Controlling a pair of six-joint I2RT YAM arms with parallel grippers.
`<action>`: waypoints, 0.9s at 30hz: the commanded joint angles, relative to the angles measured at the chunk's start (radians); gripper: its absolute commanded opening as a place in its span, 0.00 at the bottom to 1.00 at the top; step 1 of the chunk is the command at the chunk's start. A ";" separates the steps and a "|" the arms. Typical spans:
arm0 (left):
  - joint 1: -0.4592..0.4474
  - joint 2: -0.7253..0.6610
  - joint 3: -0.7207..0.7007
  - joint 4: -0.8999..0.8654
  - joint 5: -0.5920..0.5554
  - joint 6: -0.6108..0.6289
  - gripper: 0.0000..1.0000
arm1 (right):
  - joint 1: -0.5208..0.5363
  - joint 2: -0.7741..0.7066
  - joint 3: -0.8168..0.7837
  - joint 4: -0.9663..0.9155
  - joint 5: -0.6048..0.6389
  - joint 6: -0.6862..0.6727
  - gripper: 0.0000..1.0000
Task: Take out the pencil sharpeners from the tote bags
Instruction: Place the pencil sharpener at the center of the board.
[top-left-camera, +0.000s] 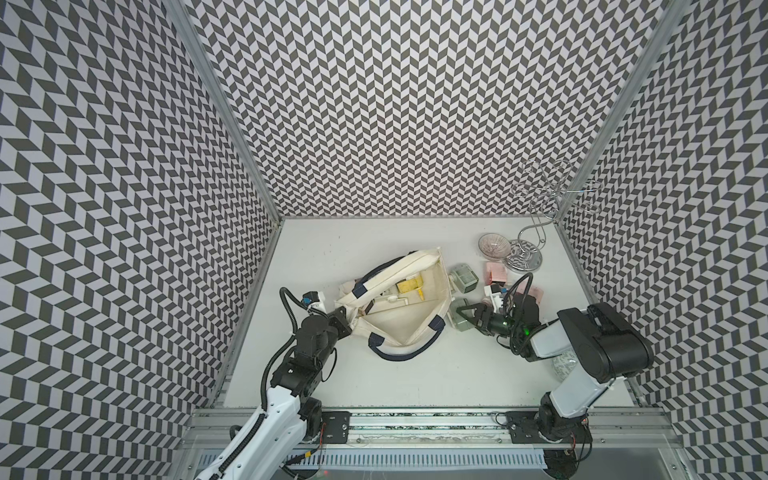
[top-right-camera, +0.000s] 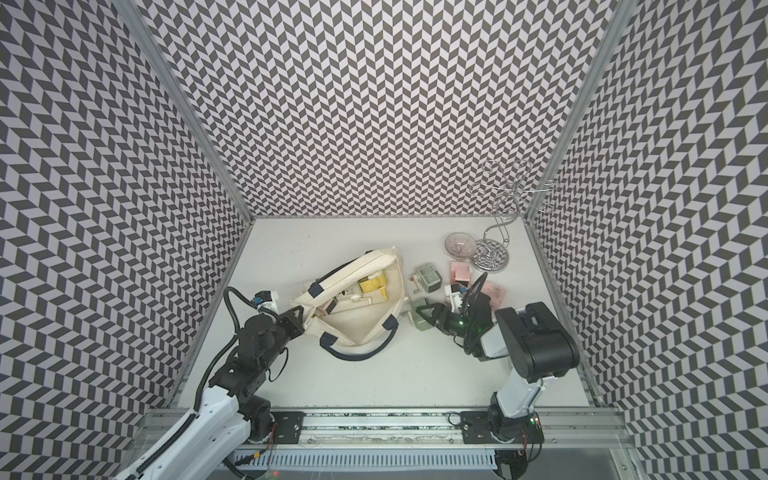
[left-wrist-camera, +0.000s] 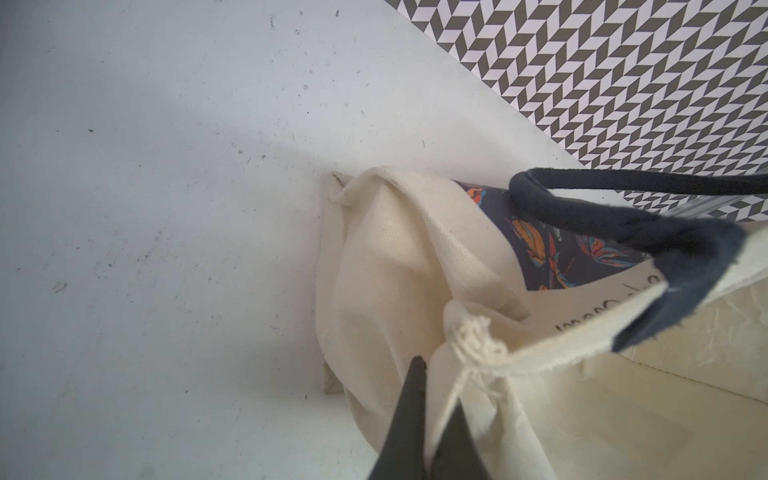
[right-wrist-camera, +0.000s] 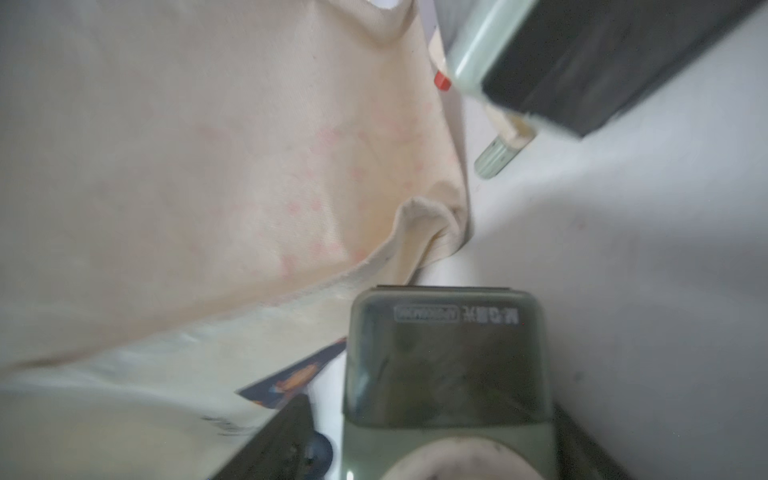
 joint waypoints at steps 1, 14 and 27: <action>0.002 0.004 -0.003 -0.056 -0.065 -0.005 0.00 | -0.006 -0.053 0.010 -0.264 0.136 -0.087 0.95; -0.003 0.023 -0.016 -0.029 -0.069 0.005 0.00 | 0.003 -0.462 0.132 -0.831 0.533 -0.230 1.00; -0.035 -0.036 -0.049 -0.004 -0.081 0.058 0.00 | 0.476 -0.701 0.423 -0.698 0.701 -0.377 0.70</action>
